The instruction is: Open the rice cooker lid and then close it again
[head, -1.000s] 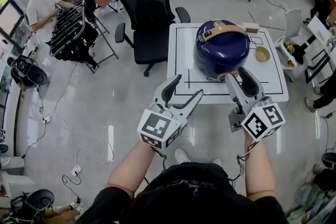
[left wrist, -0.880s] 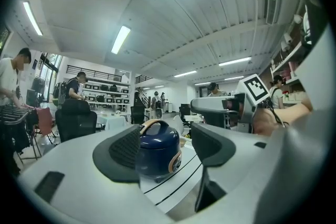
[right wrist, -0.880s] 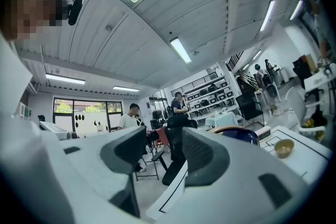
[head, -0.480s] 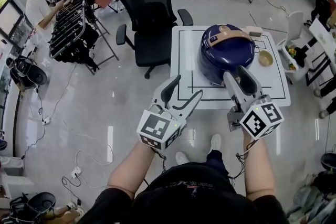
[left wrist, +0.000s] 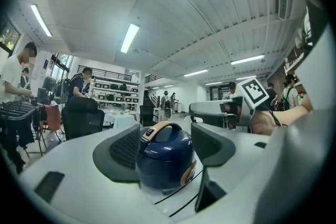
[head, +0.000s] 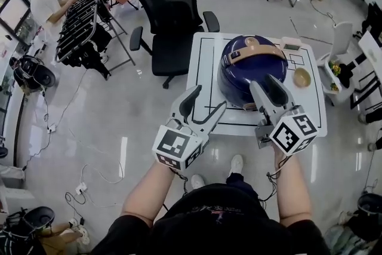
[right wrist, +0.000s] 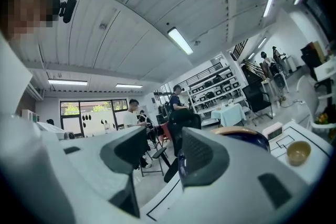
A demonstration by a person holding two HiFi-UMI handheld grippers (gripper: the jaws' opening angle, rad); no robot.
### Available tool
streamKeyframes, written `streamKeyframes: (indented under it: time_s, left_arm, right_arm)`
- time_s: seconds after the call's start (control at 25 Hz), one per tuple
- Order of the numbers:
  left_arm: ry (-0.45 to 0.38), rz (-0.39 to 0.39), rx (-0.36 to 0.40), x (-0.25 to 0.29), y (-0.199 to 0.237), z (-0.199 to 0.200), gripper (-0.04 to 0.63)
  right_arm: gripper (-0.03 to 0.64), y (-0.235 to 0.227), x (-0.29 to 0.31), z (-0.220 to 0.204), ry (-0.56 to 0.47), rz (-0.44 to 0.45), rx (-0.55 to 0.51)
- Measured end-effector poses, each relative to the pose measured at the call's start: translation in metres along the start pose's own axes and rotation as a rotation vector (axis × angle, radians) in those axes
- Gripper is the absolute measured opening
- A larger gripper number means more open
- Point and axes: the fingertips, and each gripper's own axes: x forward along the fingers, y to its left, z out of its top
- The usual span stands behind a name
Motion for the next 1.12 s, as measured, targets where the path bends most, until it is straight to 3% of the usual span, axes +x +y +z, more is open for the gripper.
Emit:
streamKeyframes:
  time_s: [0.36,0.88,1.12]
  left_arm:
    - [-0.004,0.066,0.0,0.058,-0.002,0.004,0.295]
    - [-0.01,0.182,-0.005,0.102,-0.01,0.009,0.295]
    - [-0.003,0.208,-0.004,0.107,-0.016,0.008,0.295]
  right_arm:
    - [0.201,-0.045,0.03,-0.001,0.066,0.094,0.042]
    - [0.201,-0.072,0.046,-0.006,0.2,0.267,0.197]
    - [0.201,-0.077,0.049,-0.013,0.27,0.31,0.318]
